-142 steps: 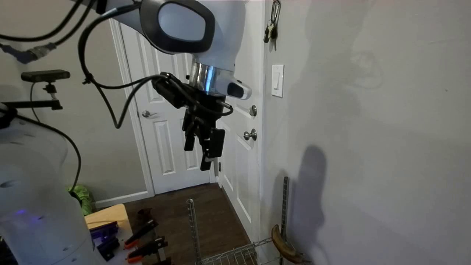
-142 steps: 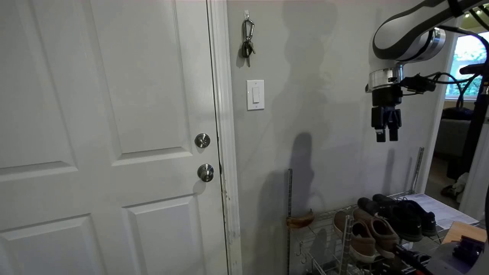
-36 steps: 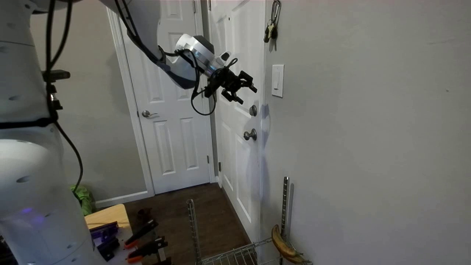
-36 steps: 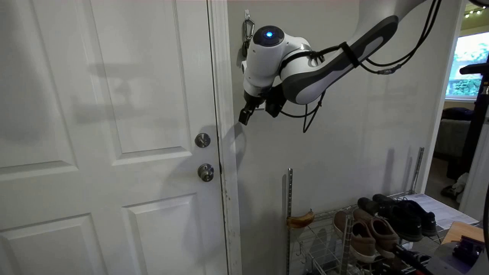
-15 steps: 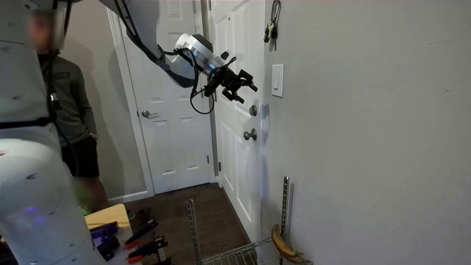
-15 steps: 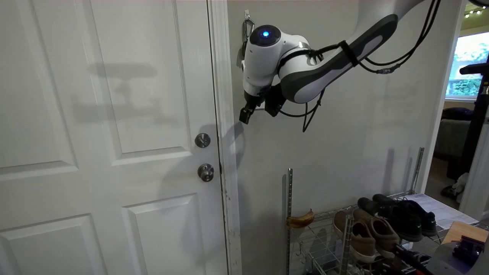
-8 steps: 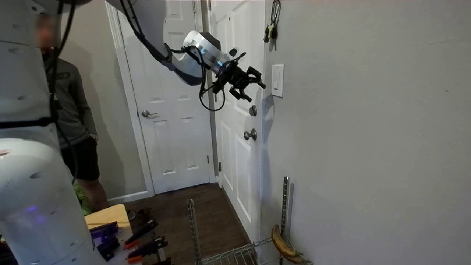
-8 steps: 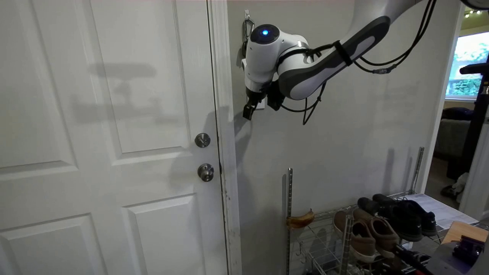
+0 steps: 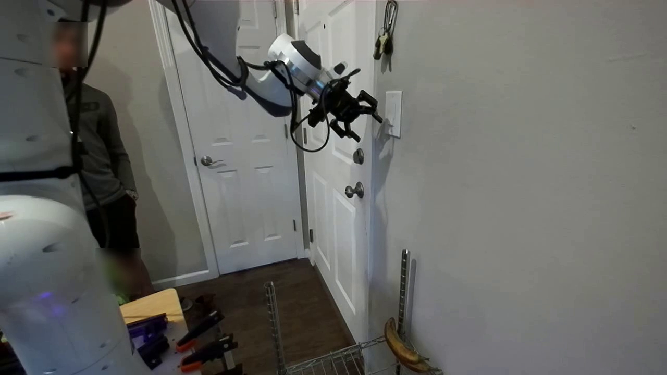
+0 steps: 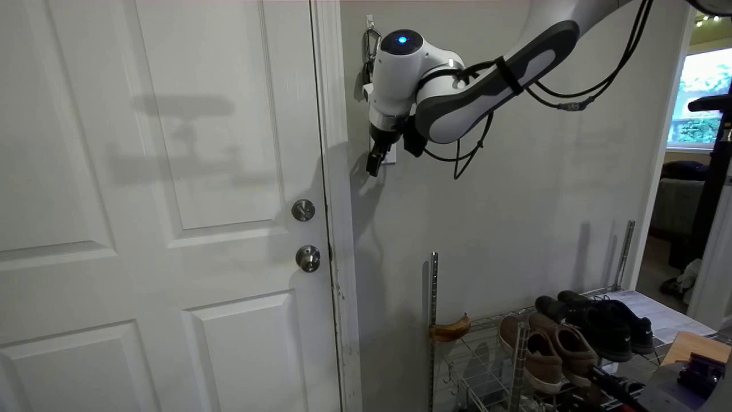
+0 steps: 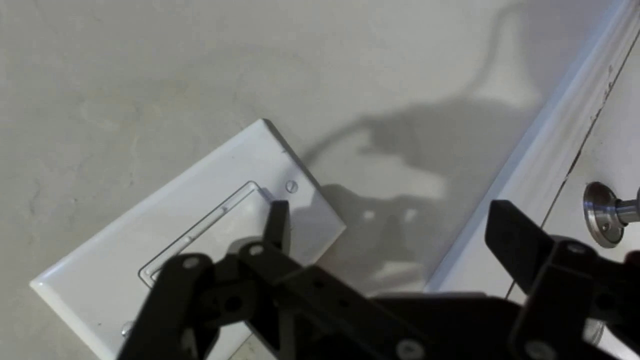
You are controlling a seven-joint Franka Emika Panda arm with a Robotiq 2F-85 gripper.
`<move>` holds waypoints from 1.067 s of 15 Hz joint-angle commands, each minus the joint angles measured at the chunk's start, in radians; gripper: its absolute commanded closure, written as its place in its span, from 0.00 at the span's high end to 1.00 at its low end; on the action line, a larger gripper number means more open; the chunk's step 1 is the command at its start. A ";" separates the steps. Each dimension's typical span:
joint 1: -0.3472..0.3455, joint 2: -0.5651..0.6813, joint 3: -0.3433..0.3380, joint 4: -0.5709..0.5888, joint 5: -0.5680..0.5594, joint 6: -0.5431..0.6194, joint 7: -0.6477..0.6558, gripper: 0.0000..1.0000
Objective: Flip the switch
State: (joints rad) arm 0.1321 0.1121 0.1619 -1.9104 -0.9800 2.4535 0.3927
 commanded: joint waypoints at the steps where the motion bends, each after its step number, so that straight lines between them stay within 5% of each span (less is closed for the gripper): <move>1: 0.006 0.020 -0.019 0.018 0.043 0.018 -0.066 1.00; 11: 0.009 0.084 -0.032 0.104 0.044 -0.003 -0.159 1.00; 16: 0.003 0.052 -0.039 0.051 0.061 0.040 -0.124 1.00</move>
State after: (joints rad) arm 0.1339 0.1766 0.1381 -1.8418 -0.9545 2.4539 0.2978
